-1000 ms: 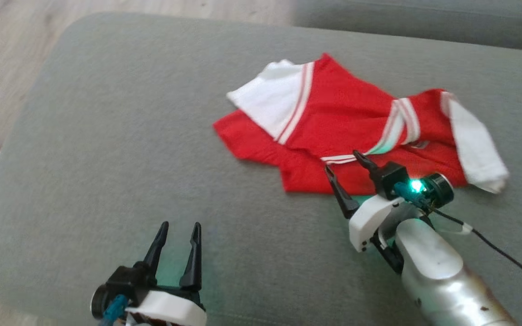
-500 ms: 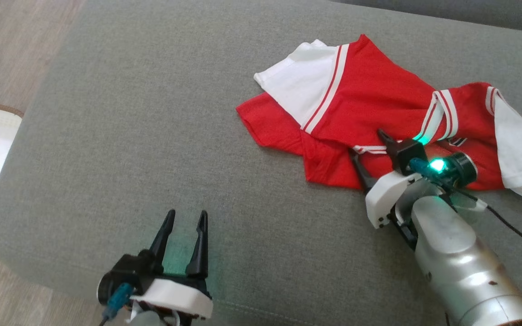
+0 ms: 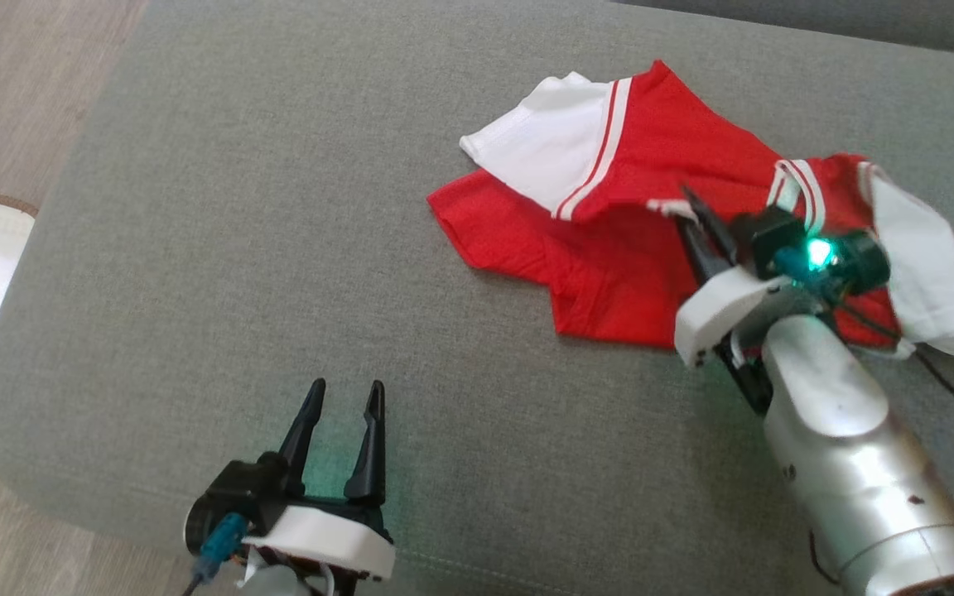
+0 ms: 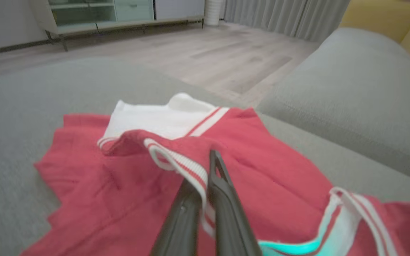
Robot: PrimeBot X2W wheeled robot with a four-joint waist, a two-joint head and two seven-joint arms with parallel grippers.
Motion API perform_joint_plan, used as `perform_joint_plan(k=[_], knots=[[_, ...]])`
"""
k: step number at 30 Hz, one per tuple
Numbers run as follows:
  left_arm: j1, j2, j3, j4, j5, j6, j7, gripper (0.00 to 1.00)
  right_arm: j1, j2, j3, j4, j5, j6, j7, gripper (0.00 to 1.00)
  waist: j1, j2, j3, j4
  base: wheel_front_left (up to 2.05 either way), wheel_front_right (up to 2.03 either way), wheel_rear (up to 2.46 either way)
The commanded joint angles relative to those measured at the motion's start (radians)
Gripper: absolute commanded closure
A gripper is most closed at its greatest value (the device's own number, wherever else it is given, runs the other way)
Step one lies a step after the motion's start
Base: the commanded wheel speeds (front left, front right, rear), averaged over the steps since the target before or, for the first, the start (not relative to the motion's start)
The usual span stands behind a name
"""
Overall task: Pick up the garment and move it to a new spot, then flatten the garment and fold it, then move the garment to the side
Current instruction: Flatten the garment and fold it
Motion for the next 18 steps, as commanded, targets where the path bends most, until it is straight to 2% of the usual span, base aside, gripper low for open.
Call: perform_joint_plan(k=[1, 6, 9, 12, 18], knots=[[-0.028, 0.001, 0.026, -0.020, -0.005, 0.000, -0.005, 0.00, -0.048, 0.012, 0.013, -0.065, 0.012, -0.001, -0.014, 1.00, 0.0000, 0.0000, -0.004, 0.001, 0.00, 0.00, 0.00], [-0.016, 0.001, 0.028, -0.010, -0.009, 0.000, -0.005, 0.00, -0.124, 0.012, 0.020, -0.147, 0.050, -0.001, -0.014, 1.00, 0.0000, 0.0000, -0.031, 0.009, 0.00, 0.00, 0.00], [0.000, 0.001, 0.023, -0.002, -0.018, 0.000, -0.005, 0.00, -0.176, 0.012, 0.044, -0.149, 0.121, -0.001, -0.014, 1.00, 0.0000, 0.0000, -0.050, 0.017, 0.00, 0.00, 0.00], [0.014, 0.001, 0.014, 0.005, -0.028, 0.000, -0.005, 0.00, -0.227, 0.012, 0.052, -0.112, 0.204, -0.001, -0.005, 1.00, 0.0000, 0.0000, -0.060, 0.026, 0.00, 0.00, 0.00], [0.025, 0.001, 0.001, 0.009, -0.043, 0.002, -0.005, 0.00, -0.301, 0.012, -0.070, 0.027, 0.173, -0.001, 0.009, 1.00, 0.0000, 0.0000, -0.054, 0.046, 0.00, 0.00, 0.00]])
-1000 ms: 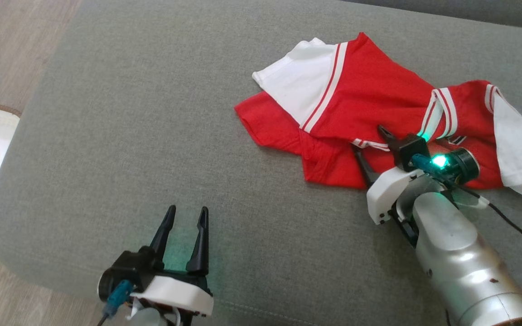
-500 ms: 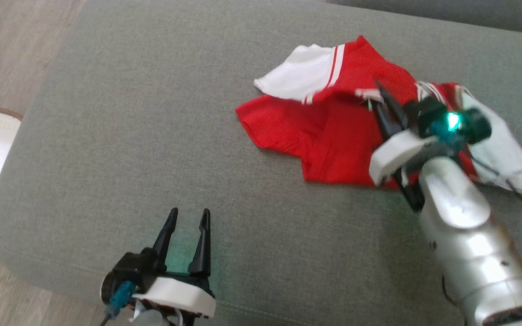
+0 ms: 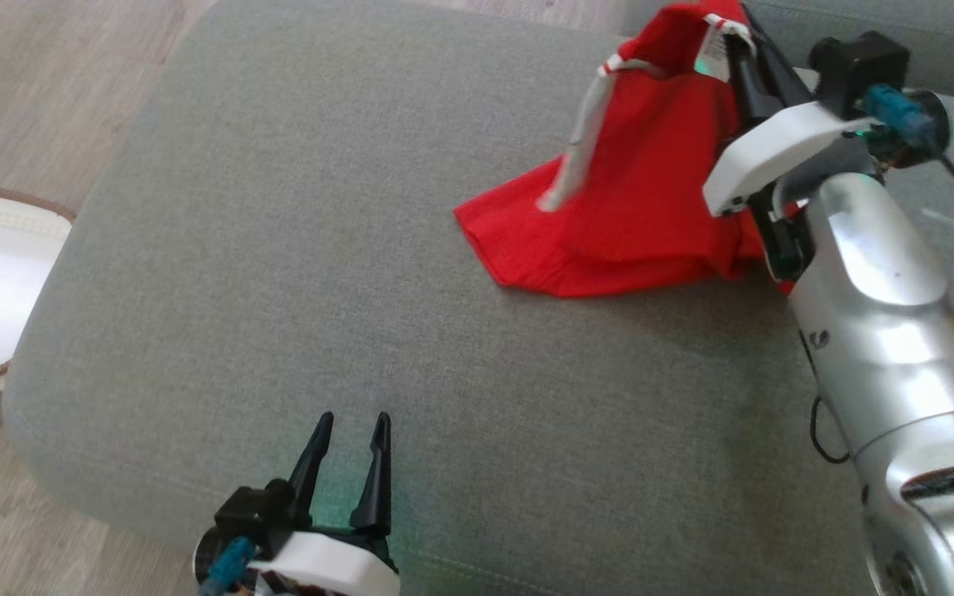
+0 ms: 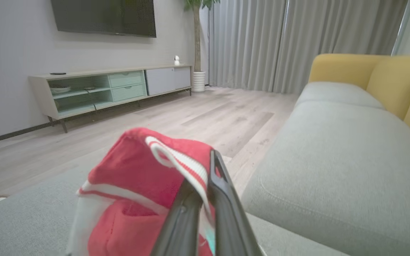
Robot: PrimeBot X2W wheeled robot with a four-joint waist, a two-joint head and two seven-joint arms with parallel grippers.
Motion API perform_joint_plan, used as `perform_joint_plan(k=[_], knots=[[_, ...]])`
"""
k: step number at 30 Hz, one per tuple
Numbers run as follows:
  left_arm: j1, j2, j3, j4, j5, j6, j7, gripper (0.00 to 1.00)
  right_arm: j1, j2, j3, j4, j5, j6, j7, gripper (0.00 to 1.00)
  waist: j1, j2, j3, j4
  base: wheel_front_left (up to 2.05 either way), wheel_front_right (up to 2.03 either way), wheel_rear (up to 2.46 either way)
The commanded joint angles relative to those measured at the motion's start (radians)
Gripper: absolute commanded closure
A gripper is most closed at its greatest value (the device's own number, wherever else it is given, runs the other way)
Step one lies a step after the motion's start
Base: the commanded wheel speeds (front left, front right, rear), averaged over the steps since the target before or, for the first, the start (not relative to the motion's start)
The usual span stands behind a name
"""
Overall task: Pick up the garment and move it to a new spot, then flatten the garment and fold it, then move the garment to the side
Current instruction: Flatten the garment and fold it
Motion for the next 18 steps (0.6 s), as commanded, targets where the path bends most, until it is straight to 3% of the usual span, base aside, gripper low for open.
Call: perform_joint_plan(k=[1, 3, 4, 5, 6, 11, 18], knots=[[-0.011, 0.001, 0.028, -0.024, -0.005, 0.002, -0.005, 0.00, -0.035, 0.017, 0.002, -0.021, 0.000, -0.001, -0.002, 1.00, 0.0000, 0.0000, 0.001, 0.001, 0.00, 0.00, 0.00], [-0.009, 0.001, 0.032, -0.023, -0.005, 0.002, -0.005, 0.00, -0.035, 0.012, -0.052, 0.017, 0.001, -0.001, -0.003, 1.00, 0.0000, 0.0000, 0.004, 0.002, 0.00, 0.00, 0.00], [-0.009, 0.001, 0.033, -0.022, -0.004, 0.003, -0.005, 0.00, -0.035, 0.002, -0.094, 0.041, 0.005, -0.001, -0.002, 0.83, 0.0000, 0.0000, 0.006, 0.002, 0.00, 0.00, 0.00], [-0.010, 0.001, 0.034, -0.020, -0.002, 0.002, -0.005, 0.00, -0.035, -0.020, -0.130, 0.066, -0.011, -0.001, 0.002, 0.07, 0.0000, 0.0000, 0.008, 0.001, 0.00, 0.00, 0.00], [-0.011, 0.001, 0.033, -0.019, 0.000, 0.001, -0.005, 0.00, -0.035, -0.045, -0.166, 0.092, -0.033, -0.001, 0.007, 0.00, 0.0000, 0.0000, 0.011, 0.001, 0.00, 0.00, 0.00], [-0.030, 0.001, 0.028, -0.020, 0.004, -0.002, -0.005, 0.00, -0.017, -0.111, -0.351, 0.141, -0.135, -0.001, -0.006, 0.00, 0.0000, 0.0000, 0.029, -0.012, 0.00, 0.00, 0.00], [-0.045, 0.001, 0.032, -0.020, 0.013, -0.005, -0.005, 0.00, 0.097, -0.036, -0.465, 0.062, -0.200, -0.001, -0.025, 0.00, 0.0000, 0.0000, 0.026, -0.090, 0.00, 0.00, 0.00]])
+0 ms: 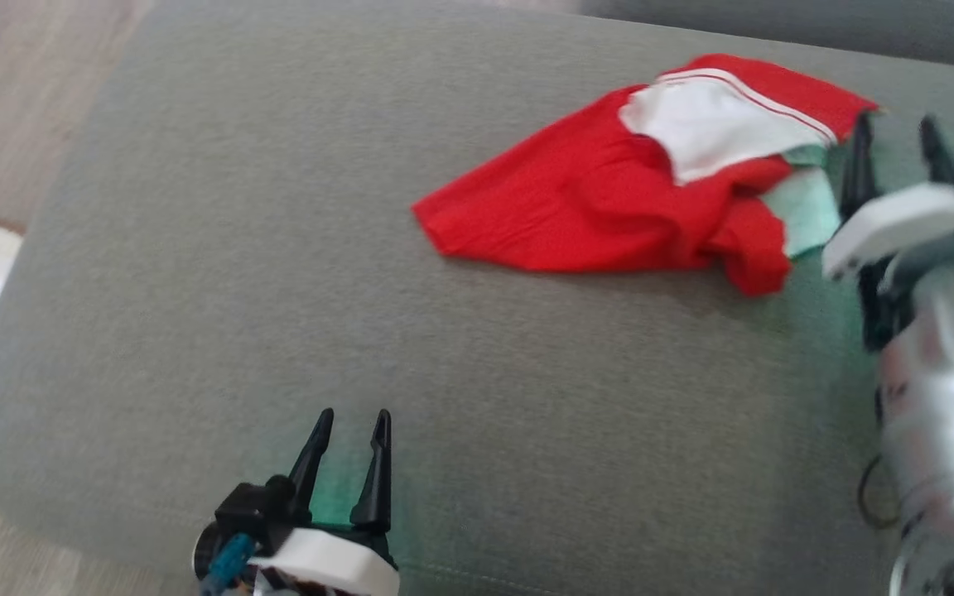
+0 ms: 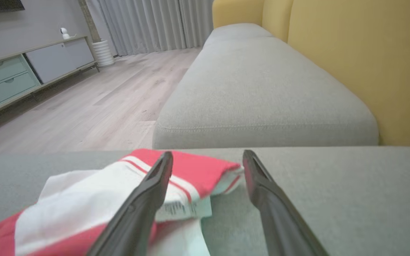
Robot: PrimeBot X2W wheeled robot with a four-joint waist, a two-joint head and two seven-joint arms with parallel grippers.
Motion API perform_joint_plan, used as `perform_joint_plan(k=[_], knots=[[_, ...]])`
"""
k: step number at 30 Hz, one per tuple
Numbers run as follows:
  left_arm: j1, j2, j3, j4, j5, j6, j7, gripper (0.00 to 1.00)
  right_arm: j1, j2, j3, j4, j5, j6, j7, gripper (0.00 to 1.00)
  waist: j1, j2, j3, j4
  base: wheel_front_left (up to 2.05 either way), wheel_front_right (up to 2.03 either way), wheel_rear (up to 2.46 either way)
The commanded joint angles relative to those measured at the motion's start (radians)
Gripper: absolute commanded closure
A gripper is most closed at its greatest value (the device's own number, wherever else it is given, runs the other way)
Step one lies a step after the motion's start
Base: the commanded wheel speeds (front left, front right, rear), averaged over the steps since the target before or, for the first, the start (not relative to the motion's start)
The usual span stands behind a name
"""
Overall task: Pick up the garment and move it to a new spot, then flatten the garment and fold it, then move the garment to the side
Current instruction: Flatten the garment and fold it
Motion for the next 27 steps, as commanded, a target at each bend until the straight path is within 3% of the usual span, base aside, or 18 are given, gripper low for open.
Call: perform_joint_plan(k=[1, 9, 15, 22, 27], knots=[[-0.043, 0.001, 0.032, -0.024, 0.010, -0.005, -0.005, 0.00, 0.026, 0.022, 0.012, -0.070, -0.003, -0.001, -0.012, 0.00, 0.0000, 0.0000, -0.001, -0.040, 0.00, 0.00, 0.00], [-0.096, 0.001, 0.015, -0.027, 0.026, -0.018, -0.005, 0.00, 0.247, 0.062, 0.116, -0.263, 0.079, -0.001, -0.012, 0.00, 0.0000, 0.0000, 0.001, -0.141, 0.00, 0.00, 0.00], [-0.106, 0.001, 0.010, -0.022, 0.031, -0.017, -0.005, 0.00, 0.362, 0.063, 0.292, -0.354, 0.157, -0.001, -0.012, 0.00, 0.0000, 0.0000, -0.010, -0.169, 0.00, 0.00, 0.00], [-0.088, 0.001, -0.002, -0.013, 0.029, -0.016, -0.005, 0.00, 0.329, 0.063, 0.479, -0.398, 0.151, -0.001, -0.012, 0.00, 0.0000, 0.0000, -0.014, -0.124, 0.00, 0.00, 0.00], [-0.079, 0.001, -0.023, -0.015, 0.013, -0.015, -0.005, 0.00, 0.200, 0.063, 0.570, -0.319, 0.136, -0.001, 0.000, 0.00, 0.0000, 0.0000, 0.000, -0.056, 0.00, 0.00, 0.00]])
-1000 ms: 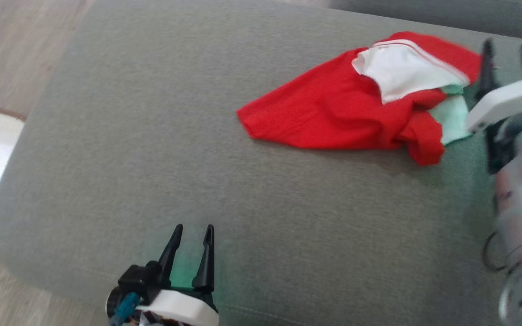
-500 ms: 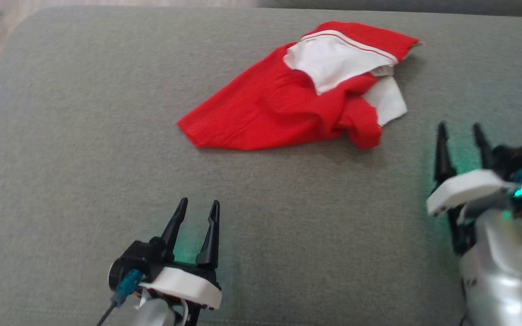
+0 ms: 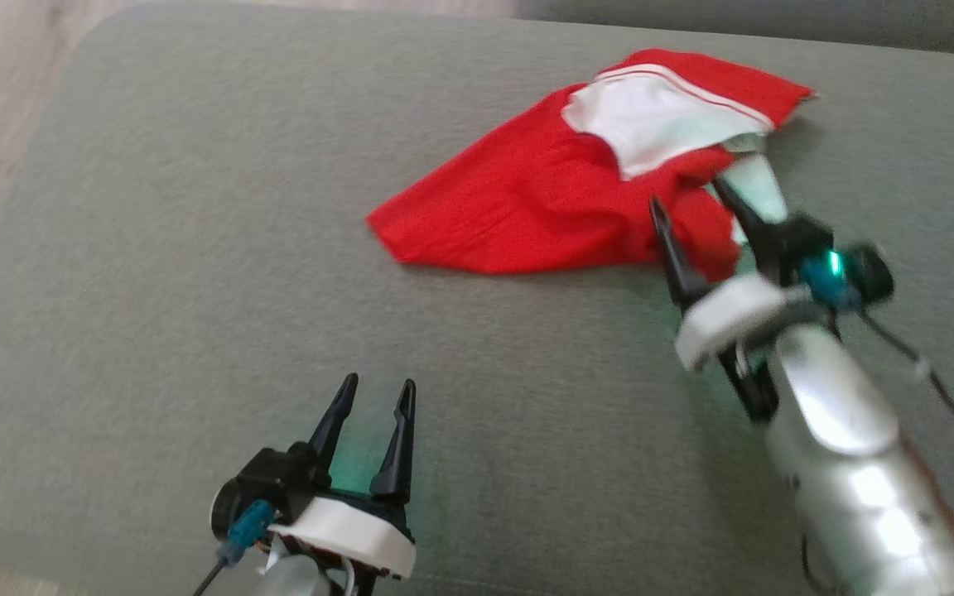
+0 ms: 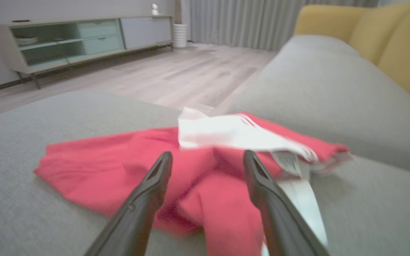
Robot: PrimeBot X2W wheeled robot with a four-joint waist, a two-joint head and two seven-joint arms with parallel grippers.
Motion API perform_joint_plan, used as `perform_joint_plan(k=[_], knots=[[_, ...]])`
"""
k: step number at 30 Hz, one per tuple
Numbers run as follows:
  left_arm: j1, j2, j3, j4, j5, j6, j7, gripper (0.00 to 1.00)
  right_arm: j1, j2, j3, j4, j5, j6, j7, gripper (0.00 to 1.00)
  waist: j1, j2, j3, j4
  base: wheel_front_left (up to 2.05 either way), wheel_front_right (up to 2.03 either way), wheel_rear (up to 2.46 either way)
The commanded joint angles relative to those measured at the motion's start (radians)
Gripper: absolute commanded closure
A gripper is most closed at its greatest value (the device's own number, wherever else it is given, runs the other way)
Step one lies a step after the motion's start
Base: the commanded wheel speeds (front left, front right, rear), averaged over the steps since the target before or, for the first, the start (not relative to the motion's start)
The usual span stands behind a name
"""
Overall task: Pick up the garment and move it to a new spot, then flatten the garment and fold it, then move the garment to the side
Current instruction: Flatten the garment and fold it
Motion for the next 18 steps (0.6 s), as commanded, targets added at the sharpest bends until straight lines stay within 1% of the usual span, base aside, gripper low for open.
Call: perform_joint_plan(k=[1, 2, 4, 7, 10, 14, 18], knots=[[-0.001, 0.002, 0.016, -0.030, -0.013, 0.003, -0.005, 0.00, -0.081, 0.015, 0.033, -0.001, -0.011, -0.001, 0.003, 0.00, 0.0000, 0.0000, 0.015, 0.047, 0.00, 0.00, 0.00], [-0.001, 0.002, 0.016, -0.030, -0.013, 0.003, -0.005, 0.00, -0.081, 0.015, 0.033, -0.001, -0.011, -0.001, 0.003, 0.00, 0.0000, 0.0000, 0.015, 0.047, 0.00, 0.00, 0.00], [0.000, 0.002, 0.008, -0.035, -0.023, 0.007, -0.005, 0.00, -0.133, 0.015, 0.027, 0.046, -0.032, -0.001, 0.021, 0.00, 0.0000, 0.0000, 0.024, 0.075, 0.00, 0.00, 0.00], [0.003, 0.002, -0.009, -0.038, -0.037, 0.009, -0.005, 0.00, -0.192, 0.012, -0.013, 0.122, -0.100, -0.001, 0.047, 0.00, 0.0000, 0.0000, 0.039, 0.115, 0.00, 0.00, 0.00], [0.009, 0.002, -0.013, -0.039, -0.052, 0.015, -0.005, 0.00, -0.227, 0.007, -0.053, 0.181, -0.170, -0.001, 0.069, 0.00, 0.0000, 0.0000, 0.049, 0.139, 0.00, 0.00, 0.00], [0.017, 0.002, -0.005, -0.043, -0.061, 0.022, -0.005, 0.00, -0.242, 0.006, -0.116, 0.223, -0.244, -0.001, 0.078, 0.00, 0.0000, 0.0000, 0.057, 0.148, 0.00, 0.00, 0.00], [0.013, 0.002, -0.002, -0.047, -0.063, 0.021, -0.005, 0.00, -0.244, 0.009, -0.174, 0.235, -0.287, -0.001, 0.055, 0.00, 0.0000, 0.0000, 0.064, 0.144, 0.00, 0.00, 0.00]])
